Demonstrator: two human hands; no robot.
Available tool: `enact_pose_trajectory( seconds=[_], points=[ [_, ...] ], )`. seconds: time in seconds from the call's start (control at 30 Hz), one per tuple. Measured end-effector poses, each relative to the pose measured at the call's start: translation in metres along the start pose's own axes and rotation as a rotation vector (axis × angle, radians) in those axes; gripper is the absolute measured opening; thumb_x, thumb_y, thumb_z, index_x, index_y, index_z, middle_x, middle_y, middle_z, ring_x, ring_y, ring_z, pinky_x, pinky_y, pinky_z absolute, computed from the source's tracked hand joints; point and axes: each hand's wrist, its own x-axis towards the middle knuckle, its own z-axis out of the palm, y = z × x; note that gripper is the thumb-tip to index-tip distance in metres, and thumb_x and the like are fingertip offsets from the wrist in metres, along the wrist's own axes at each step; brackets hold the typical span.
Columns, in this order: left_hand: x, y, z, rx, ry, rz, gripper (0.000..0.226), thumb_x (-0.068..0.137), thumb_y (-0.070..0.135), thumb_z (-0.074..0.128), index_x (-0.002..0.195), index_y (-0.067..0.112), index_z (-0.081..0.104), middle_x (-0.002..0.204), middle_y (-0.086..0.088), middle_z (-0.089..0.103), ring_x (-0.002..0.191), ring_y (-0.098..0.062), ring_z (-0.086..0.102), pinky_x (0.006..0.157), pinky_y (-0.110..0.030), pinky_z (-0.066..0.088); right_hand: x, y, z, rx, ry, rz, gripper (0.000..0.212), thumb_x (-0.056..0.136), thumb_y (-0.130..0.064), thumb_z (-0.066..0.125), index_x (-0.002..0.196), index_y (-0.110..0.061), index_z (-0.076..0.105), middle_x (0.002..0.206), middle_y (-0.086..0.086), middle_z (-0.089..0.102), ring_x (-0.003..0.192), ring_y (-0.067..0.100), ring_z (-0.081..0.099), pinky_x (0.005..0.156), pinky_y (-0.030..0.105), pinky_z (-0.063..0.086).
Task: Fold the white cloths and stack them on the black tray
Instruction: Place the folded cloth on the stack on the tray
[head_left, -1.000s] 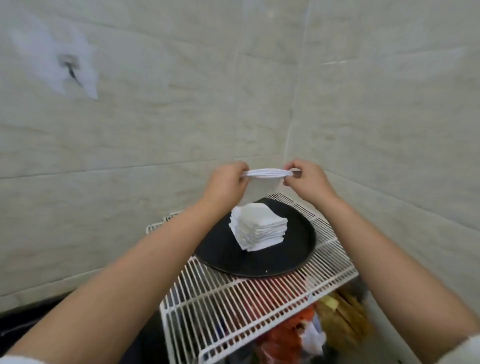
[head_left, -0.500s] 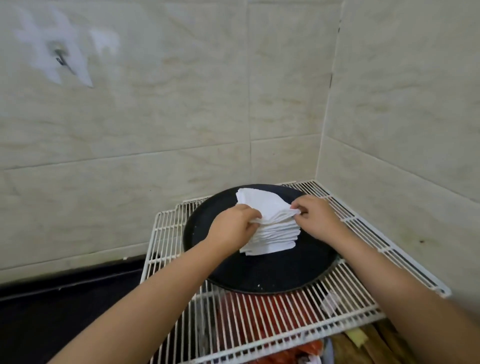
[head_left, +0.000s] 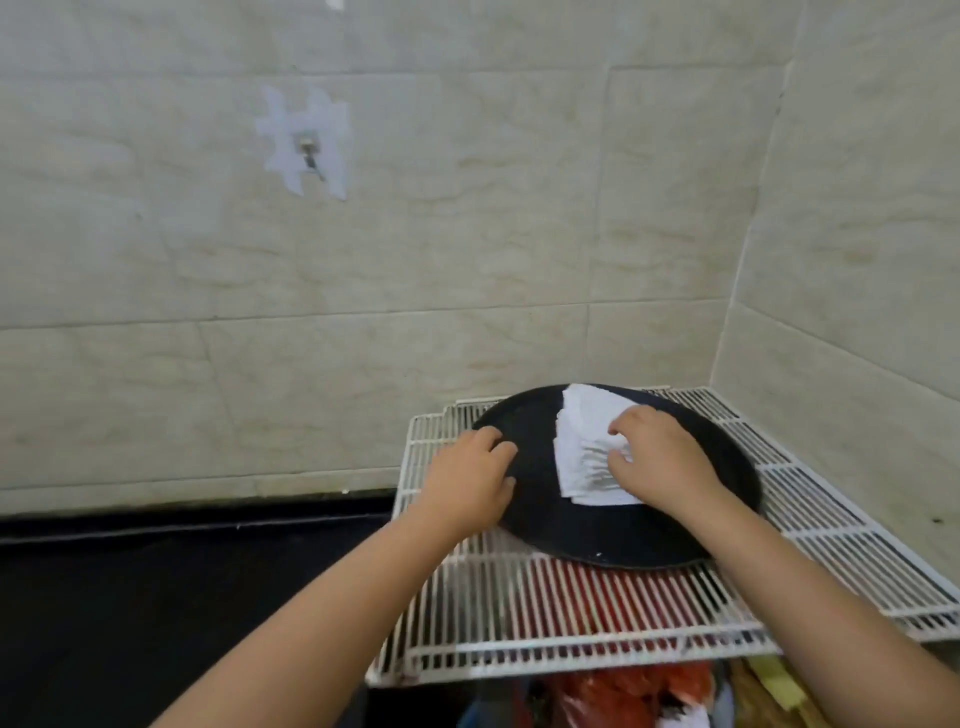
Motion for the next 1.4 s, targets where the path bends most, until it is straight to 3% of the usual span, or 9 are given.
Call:
enact_pose_trajectory(
  seconds=[0.17,0.33,0.57,0.8,1.0,1.2,1.4],
  points=[
    [-0.101,-0.101,-0.024,0.098,-0.024,-0.308,0.035,0.094,0.024,0.042,0.125,0.010,0.049,0.133,-0.011,0.047,0.123,-0.030,0.042,0.097,-0.038,0.040,-0.019,-0.142,0.024,0.008,-0.040,-0.313,0.035,0.088,-0.016,0.046,0.121,-0.006,0.054,0.127,0.012,0.053,0.119,0.030,0.047,0.098,0.037,0.040],
    [-0.262,-0.204,-0.056,0.173,-0.011,-0.642,0.038,0.096,0.032,0.041,0.129,0.013,0.046,0.132,-0.009,0.049,0.124,-0.030,0.043,0.096,-0.039,0.040,-0.074,-0.320,0.064,0.075,-0.187,-0.632,0.041,0.089,-0.022,0.047,0.129,-0.010,0.046,0.132,0.013,0.050,0.123,0.030,0.045,0.102,0.038,0.037],
    [-0.498,-0.291,-0.085,0.221,0.018,-1.099,0.041,0.095,0.033,0.041,0.132,0.015,0.044,0.135,-0.007,0.048,0.127,-0.028,0.040,0.102,-0.039,0.035,-0.188,-0.547,0.107,0.172,-0.355,-1.004,0.051,0.089,-0.026,0.050,0.137,-0.016,0.036,0.144,0.007,0.040,0.132,0.026,0.037,0.111,0.044,0.030],
    [-0.686,-0.353,-0.107,0.261,0.015,-1.482,0.043,0.094,0.032,0.042,0.132,0.013,0.043,0.135,-0.010,0.048,0.129,-0.029,0.038,0.107,-0.038,0.029,-0.281,-0.728,0.143,0.294,-0.431,-1.220,0.050,0.088,-0.028,0.050,0.135,-0.015,0.038,0.142,0.007,0.041,0.132,0.026,0.036,0.111,0.046,0.026],
    [-0.787,-0.454,-0.107,0.290,-0.050,-1.652,0.043,0.094,0.032,0.042,0.132,0.013,0.042,0.134,-0.010,0.048,0.128,-0.029,0.040,0.105,-0.038,0.031,-0.307,-0.874,0.198,0.289,-0.470,-1.332,0.052,0.087,-0.032,0.054,0.133,-0.015,0.040,0.139,0.007,0.042,0.131,0.025,0.037,0.110,0.044,0.029],
    [-0.837,-0.601,-0.134,0.331,-0.067,-1.658,0.043,0.094,0.032,0.043,0.133,0.013,0.040,0.135,-0.010,0.046,0.129,-0.029,0.038,0.106,-0.041,0.031,-0.284,-1.039,0.237,0.312,-0.453,-1.321,0.054,0.085,-0.032,0.057,0.133,-0.014,0.041,0.138,0.010,0.045,0.129,0.027,0.040,0.107,0.044,0.032],
    [-0.883,-0.721,-0.141,0.308,-0.070,-1.654,0.045,0.094,0.033,0.044,0.134,0.012,0.039,0.136,-0.012,0.046,0.129,-0.030,0.039,0.105,-0.042,0.032,-0.267,-1.158,0.280,0.244,-0.461,-1.270,0.054,0.086,-0.030,0.057,0.134,-0.013,0.040,0.136,0.012,0.046,0.127,0.029,0.041,0.101,0.041,0.037]
  ],
)
